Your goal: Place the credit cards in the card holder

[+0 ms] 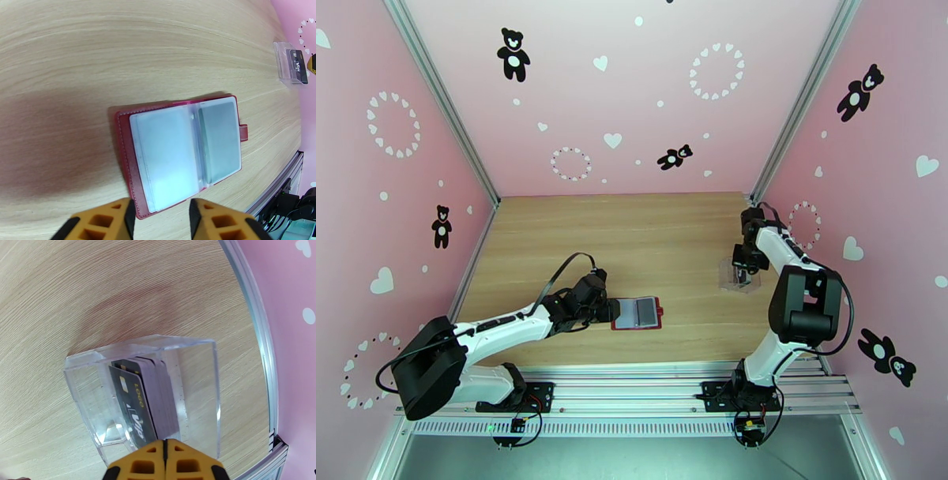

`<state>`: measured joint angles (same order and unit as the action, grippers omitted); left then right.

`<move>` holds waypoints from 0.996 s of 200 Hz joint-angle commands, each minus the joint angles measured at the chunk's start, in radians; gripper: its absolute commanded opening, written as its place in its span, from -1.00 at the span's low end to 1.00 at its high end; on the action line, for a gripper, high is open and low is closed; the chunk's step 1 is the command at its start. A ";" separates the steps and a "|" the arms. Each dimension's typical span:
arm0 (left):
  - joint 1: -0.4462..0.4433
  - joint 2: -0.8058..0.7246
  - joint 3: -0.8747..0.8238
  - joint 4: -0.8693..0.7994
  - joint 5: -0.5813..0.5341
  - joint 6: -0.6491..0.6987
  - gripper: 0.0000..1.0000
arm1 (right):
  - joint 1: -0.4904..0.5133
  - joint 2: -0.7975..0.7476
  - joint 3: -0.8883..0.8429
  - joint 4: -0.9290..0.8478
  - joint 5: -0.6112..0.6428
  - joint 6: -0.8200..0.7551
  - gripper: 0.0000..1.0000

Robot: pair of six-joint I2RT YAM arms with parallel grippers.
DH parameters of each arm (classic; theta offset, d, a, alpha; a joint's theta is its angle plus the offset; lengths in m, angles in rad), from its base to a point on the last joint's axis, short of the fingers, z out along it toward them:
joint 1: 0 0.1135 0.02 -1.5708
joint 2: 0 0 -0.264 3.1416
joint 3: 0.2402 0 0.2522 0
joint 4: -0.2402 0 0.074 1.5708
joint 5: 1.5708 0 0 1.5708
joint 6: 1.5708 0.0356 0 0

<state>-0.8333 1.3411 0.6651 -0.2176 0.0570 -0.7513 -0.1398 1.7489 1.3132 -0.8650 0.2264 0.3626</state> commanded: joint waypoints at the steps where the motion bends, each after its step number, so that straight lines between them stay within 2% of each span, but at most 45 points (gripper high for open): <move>1: 0.008 0.004 -0.012 0.003 0.008 0.017 -0.15 | -0.006 -0.053 -0.020 0.020 -0.070 -0.006 -1.00; 15: 0.008 0.004 -0.012 0.001 0.009 0.017 -0.15 | -0.006 -0.056 -0.022 0.030 -0.108 -0.008 -1.00; 30: 0.008 0.004 -0.012 0.002 0.009 0.015 -0.15 | -0.006 -0.052 -0.015 0.023 -0.096 -0.009 -1.00; 51: 0.008 0.005 -0.012 0.002 0.008 0.016 -0.15 | -0.006 -0.035 0.003 -0.008 -0.017 -0.009 -0.28; 68: 0.008 0.009 -0.010 0.002 0.010 0.017 -0.15 | -0.006 -0.019 0.006 -0.014 0.018 -0.007 -0.06; 104: 0.008 0.016 -0.007 0.003 0.013 0.017 -0.15 | -0.006 0.034 0.016 -0.017 0.057 -0.007 0.04; 142: 0.010 0.017 -0.009 0.003 0.013 0.017 -0.15 | -0.007 0.077 0.020 -0.005 0.052 -0.005 0.06; 161: 0.008 0.019 -0.007 0.004 0.014 0.017 -0.15 | -0.007 0.096 0.026 -0.001 -0.005 -0.014 0.05; 187: 0.008 0.020 -0.008 0.005 0.013 0.016 -0.15 | -0.002 0.121 0.026 0.010 -0.153 -0.038 0.00; 199: 0.008 0.017 -0.009 0.006 0.015 0.015 -0.15 | 0.012 0.128 0.026 0.010 -0.176 -0.047 -0.03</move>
<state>-0.8326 1.3533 0.6643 -0.2176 0.0570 -0.7513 -0.1478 1.8328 1.3258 -0.8589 0.1822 0.3393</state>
